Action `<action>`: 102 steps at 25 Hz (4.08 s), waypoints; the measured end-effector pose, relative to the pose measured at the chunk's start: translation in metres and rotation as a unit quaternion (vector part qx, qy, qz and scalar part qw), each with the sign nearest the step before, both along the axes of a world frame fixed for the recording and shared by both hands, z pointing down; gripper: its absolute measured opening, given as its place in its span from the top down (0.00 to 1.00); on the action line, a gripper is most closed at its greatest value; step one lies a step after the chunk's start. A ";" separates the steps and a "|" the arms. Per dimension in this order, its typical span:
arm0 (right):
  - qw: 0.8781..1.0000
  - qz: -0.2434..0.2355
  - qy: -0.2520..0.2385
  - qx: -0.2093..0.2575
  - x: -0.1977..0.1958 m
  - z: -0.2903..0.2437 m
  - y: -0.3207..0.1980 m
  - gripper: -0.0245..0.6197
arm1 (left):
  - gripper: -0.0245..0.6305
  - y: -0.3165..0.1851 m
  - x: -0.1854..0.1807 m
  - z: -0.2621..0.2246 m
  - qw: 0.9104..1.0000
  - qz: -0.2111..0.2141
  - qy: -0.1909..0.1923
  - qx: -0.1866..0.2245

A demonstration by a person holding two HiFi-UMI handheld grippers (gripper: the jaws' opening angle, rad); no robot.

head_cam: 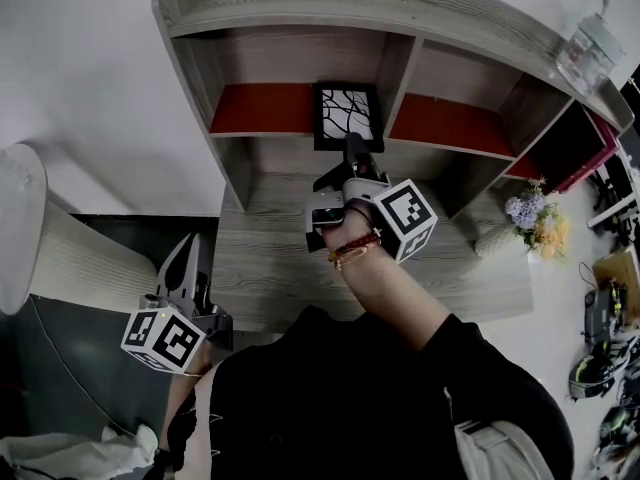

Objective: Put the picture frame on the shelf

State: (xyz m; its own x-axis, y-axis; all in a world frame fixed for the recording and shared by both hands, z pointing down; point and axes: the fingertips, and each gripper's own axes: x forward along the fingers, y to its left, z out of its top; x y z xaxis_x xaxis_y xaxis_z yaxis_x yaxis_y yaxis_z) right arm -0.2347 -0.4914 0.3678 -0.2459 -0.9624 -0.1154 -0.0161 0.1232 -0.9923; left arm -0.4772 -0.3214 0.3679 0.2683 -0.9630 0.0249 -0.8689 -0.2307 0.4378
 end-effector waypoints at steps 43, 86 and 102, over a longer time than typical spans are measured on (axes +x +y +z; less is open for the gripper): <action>1.000 0.001 -0.001 0.007 0.001 0.001 -0.005 0.84 | 0.94 0.010 -0.009 0.002 1.000 -0.001 0.016 0.008; 0.998 0.038 0.028 0.035 0.118 -0.008 0.065 0.96 | 0.94 -0.009 0.102 0.004 0.995 0.099 0.030 0.004; 0.889 -0.031 0.437 0.133 0.176 -0.048 0.099 0.98 | 0.94 0.001 0.207 -0.008 0.990 0.136 0.026 0.008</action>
